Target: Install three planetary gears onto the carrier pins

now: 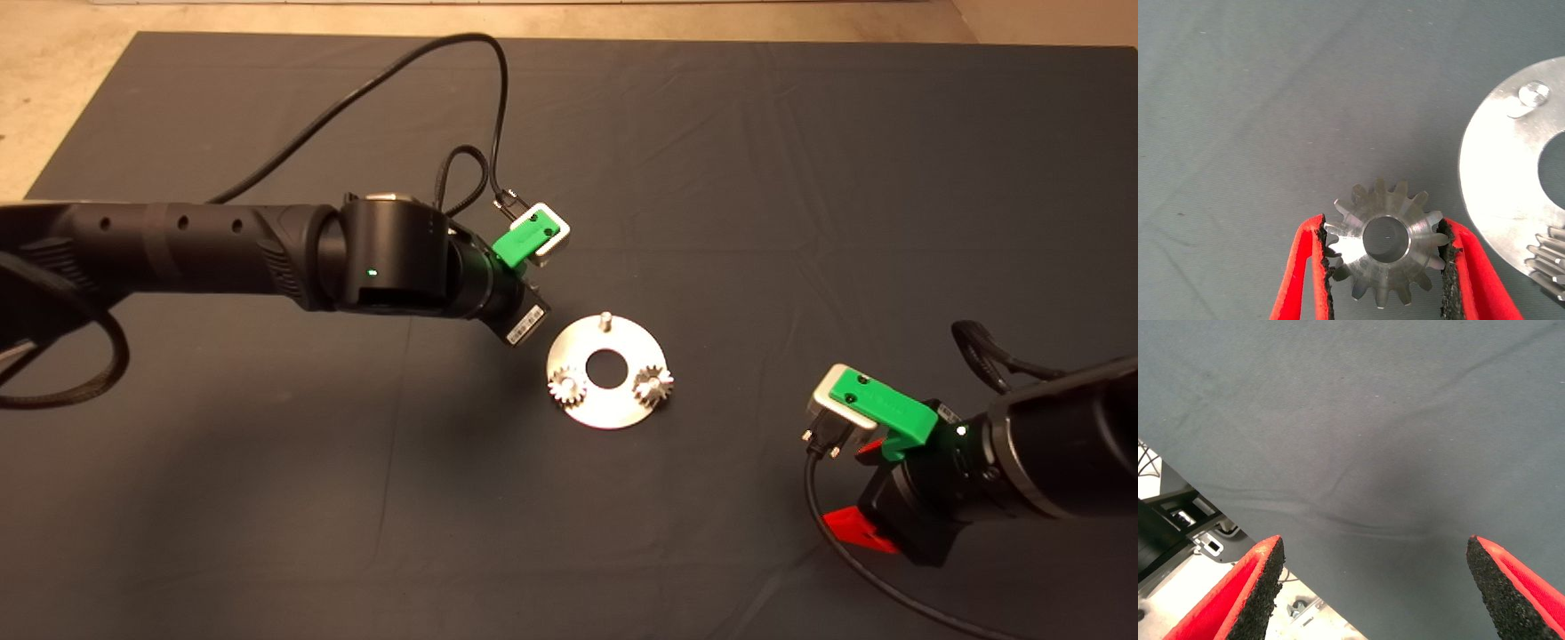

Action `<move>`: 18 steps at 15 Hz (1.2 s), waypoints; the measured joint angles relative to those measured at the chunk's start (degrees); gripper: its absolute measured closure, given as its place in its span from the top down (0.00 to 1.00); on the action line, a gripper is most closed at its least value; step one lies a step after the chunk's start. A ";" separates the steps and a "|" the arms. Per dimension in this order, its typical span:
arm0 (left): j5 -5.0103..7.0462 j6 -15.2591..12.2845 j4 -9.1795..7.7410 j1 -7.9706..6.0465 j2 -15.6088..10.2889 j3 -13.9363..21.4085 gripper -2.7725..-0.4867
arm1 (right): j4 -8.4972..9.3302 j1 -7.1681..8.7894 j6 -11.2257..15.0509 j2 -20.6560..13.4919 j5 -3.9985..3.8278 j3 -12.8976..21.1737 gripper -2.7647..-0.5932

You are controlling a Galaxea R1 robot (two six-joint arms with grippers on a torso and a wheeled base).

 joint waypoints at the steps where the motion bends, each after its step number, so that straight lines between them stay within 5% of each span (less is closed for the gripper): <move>1: 0.11 -0.74 -0.04 0.00 0.00 0.00 0.07 | 0.00 -0.02 0.00 -0.07 -0.02 0.00 0.66; 4: -0.22 -3.56 -0.28 -0.38 0.37 0.05 0.07 | 0.02 -0.29 0.01 -0.02 -0.04 0.11 0.66; 8: -1.56 -8.34 -0.29 -2.54 -0.04 2.82 0.07 | 1.21 -0.27 0.30 0.09 -0.01 0.49 0.66; 11: -2.57 -9.21 -0.37 -2.56 -0.77 3.38 0.07 | 1.99 0.09 0.45 0.07 -0.06 0.63 0.66; 13: -4.65 -9.64 -0.37 -2.56 -0.99 3.39 0.07 | 2.21 0.41 0.48 0.09 -0.04 0.71 0.66; 16: -5.99 -13.65 -0.33 -2.54 -0.94 4.46 0.07 | 2.58 0.65 0.45 0.07 -0.06 0.71 0.66; 18: -8.75 -14.65 -0.15 -2.40 -0.72 5.03 0.07 | 3.06 0.65 0.47 0.09 -0.02 0.71 0.66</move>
